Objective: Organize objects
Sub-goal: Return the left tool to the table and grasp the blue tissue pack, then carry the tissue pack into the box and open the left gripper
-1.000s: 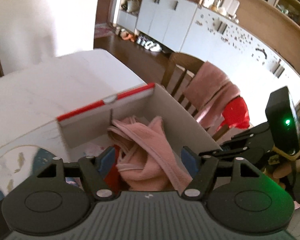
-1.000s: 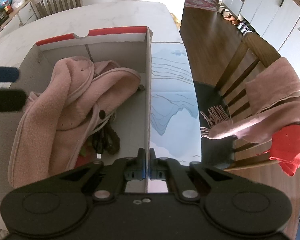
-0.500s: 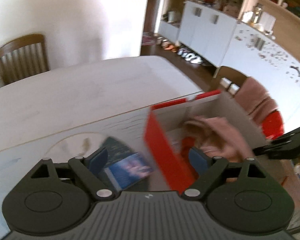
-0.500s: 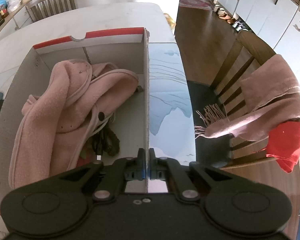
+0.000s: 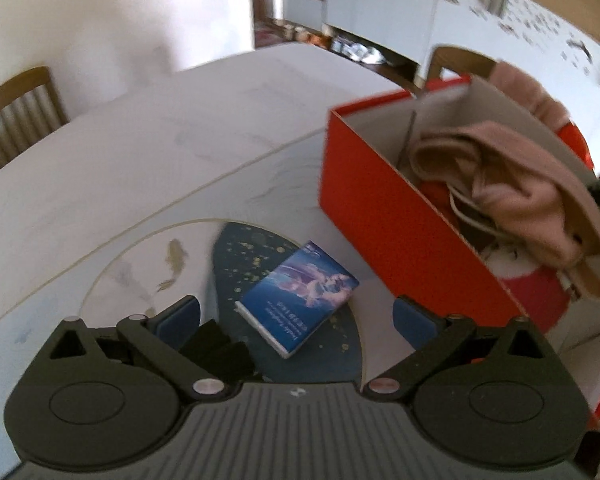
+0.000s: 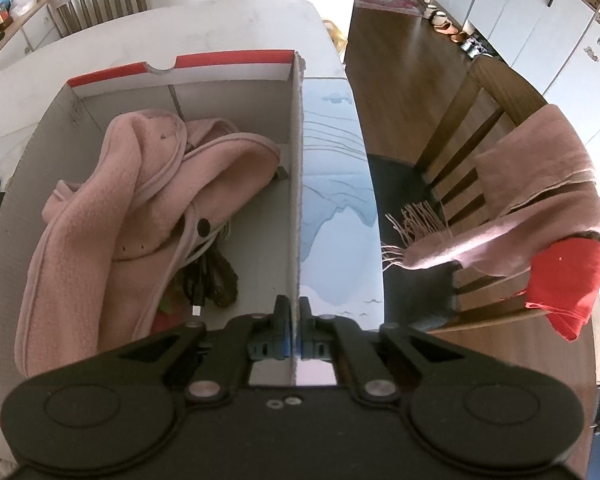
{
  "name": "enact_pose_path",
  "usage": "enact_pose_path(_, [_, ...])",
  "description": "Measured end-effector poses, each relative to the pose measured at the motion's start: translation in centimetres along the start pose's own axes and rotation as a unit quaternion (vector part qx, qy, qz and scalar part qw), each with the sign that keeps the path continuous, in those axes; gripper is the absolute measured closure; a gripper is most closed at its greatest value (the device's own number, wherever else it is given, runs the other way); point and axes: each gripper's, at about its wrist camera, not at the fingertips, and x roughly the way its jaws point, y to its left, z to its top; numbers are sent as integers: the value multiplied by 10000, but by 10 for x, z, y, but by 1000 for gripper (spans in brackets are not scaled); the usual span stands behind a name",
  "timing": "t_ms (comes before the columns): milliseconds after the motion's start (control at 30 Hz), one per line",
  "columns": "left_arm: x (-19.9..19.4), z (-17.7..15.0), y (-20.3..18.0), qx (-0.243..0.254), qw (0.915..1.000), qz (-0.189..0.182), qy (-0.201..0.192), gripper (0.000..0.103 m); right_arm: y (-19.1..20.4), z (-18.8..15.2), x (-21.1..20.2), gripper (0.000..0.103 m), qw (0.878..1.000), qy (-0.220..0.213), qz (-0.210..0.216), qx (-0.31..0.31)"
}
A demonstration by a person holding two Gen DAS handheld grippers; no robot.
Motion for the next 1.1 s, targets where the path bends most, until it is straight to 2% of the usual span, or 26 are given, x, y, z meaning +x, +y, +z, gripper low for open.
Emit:
enact_pose_path(300, [30, 3, -13, 968, 9950, -43, 256, 0, 1, 0, 0, 101, 10000, 16, -60, 24])
enact_pose_path(567, [50, 2, -4, 1104, 9932, -142, 339, 1, 1, 1, 0, 100, 9999, 19, -98, 116])
enact_pose_path(667, [51, 3, -2, 1100, 9933, -201, 302, 12, 2, 1, 0, 100, 9998, 20, -137, 118])
enact_pose_path(733, [51, 4, -2, 1152, 9928, -175, 271, 33, 2, 1, 0, 100, 9998, 23, -151, 129])
enact_pose_path(767, [52, 4, -3, 1178, 9925, -191, 284, 37, 2, 1, 0, 100, 9998, 23, -152, 136])
enact_pose_path(933, [52, 4, -4, 1179, 9926, -166, 256, 43, 3, 1, 0, 100, 9997, 24, -167, 152])
enact_pose_path(1100, [49, 5, -2, 832, 9961, -39, 284, 46, 3, 1, 1, 100, 9997, 24, -165, 149])
